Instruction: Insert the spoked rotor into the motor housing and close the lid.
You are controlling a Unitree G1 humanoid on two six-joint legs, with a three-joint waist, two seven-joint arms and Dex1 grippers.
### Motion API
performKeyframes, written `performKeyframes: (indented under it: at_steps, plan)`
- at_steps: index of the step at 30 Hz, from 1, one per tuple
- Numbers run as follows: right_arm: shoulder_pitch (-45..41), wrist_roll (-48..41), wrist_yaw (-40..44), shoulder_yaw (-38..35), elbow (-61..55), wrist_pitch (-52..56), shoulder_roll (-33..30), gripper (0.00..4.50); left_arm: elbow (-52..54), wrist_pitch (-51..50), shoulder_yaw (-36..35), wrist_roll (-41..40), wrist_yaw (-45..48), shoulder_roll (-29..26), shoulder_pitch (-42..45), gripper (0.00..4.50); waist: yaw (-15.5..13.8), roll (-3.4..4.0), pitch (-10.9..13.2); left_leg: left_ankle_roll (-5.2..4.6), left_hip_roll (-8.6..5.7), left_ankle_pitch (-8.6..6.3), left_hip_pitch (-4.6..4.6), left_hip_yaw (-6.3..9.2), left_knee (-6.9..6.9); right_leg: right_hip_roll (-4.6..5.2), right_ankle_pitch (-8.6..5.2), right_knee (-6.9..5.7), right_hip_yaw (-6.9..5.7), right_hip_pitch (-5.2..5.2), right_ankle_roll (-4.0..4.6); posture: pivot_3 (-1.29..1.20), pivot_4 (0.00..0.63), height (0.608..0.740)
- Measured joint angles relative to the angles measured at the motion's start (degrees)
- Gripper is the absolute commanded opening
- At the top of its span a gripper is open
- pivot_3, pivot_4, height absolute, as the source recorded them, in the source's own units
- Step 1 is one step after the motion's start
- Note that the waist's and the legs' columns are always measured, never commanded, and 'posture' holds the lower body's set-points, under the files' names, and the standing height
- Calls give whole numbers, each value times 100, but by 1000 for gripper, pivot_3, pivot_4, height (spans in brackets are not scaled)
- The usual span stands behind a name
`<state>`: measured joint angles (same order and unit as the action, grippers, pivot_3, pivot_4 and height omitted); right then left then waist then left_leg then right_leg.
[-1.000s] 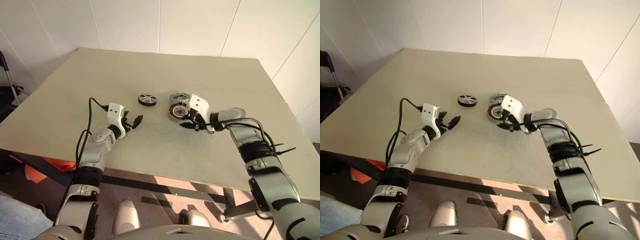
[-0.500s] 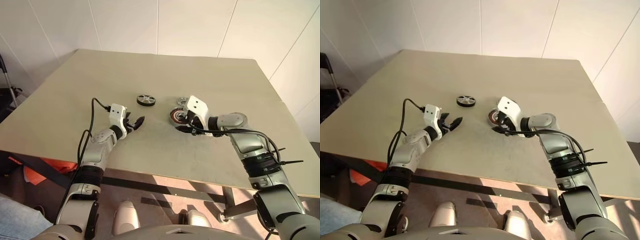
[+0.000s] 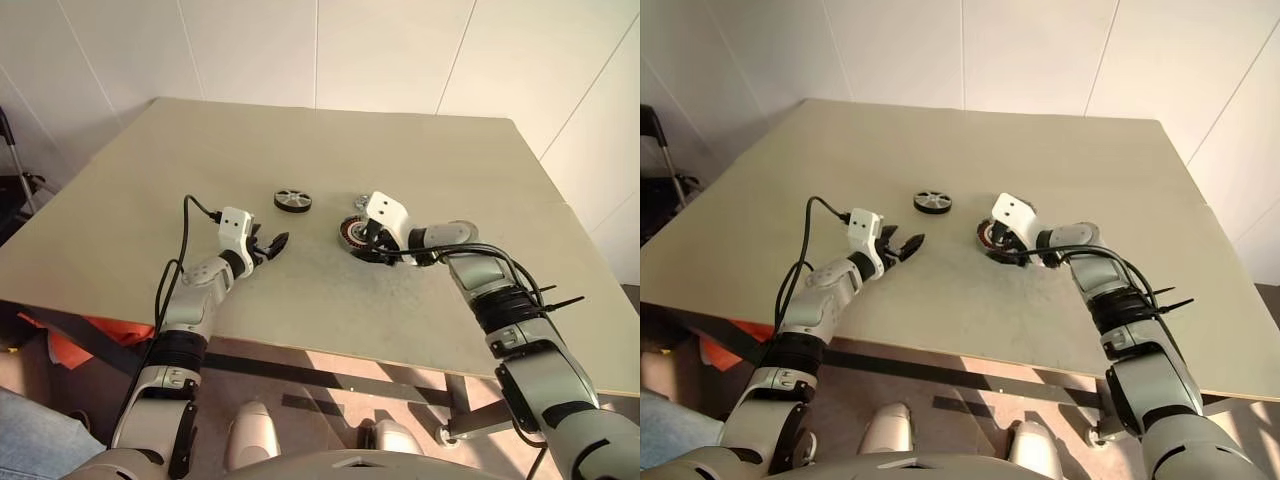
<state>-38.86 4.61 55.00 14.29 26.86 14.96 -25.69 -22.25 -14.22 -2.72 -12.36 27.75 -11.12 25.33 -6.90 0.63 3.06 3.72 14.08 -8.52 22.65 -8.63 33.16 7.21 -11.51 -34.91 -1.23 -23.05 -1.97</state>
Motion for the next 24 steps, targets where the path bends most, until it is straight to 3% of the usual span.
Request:
performKeyframes:
  at_steps: [24]
  plan:
    - [-237,471,368,547,-39,-170,-335,2666,35,-18,1,-2,-55,-10,-52,4112,-37,-4,-5,-4,-2,-3,-9,1,0,2,-1,10,-4,21,0,0,0,740]
